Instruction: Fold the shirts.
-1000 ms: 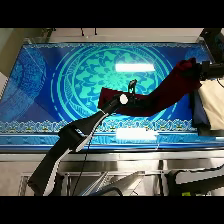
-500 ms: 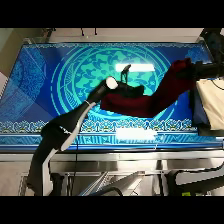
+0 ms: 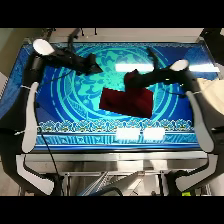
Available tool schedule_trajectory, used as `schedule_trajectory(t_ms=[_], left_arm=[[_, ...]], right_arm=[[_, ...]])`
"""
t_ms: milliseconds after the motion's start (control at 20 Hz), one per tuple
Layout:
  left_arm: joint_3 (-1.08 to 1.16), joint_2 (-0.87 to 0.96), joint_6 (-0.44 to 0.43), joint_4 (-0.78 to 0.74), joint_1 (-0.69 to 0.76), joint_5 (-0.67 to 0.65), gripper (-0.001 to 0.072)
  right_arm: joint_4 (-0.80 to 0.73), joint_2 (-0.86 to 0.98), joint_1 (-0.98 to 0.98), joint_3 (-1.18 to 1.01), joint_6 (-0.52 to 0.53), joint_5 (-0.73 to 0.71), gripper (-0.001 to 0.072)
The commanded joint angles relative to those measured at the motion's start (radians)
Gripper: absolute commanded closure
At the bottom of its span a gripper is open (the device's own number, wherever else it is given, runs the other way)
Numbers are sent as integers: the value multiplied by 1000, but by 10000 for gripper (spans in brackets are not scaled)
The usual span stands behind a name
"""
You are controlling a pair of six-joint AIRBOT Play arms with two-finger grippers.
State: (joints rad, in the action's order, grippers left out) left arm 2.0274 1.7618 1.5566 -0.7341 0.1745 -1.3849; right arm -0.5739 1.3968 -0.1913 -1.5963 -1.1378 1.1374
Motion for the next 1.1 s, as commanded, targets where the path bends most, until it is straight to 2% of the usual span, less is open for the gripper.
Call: schedule_trajectory(t_ms=[0,100,150,300,450,700,850,950,1050], left_arm=[[-4,-48,-33,2,-91,-71,696],[-3,-48,-53,1,-109,-109,696],[-3,-47,-59,1,-117,-118,697],[-3,-47,-74,2,-123,-106,696],[-3,-47,-75,2,-123,-108,696],[-3,-47,-75,2,-124,-127,696],[-3,-47,-75,2,-123,-135,696],[-3,-47,-75,3,-123,-134,696],[-3,-47,-74,2,-123,-134,696]], right_arm=[[-10,131,-214,6,-2,-330,611],[23,197,-286,6,5,-435,214],[69,204,-301,4,39,-457,71],[114,160,-289,-14,98,-468,72],[55,66,-202,-14,89,-414,75],[-232,-61,94,-2,-190,-75,75],[-333,-77,241,66,-261,99,75],[-335,-76,277,180,-259,97,74],[-331,-69,267,286,-239,28,74]])
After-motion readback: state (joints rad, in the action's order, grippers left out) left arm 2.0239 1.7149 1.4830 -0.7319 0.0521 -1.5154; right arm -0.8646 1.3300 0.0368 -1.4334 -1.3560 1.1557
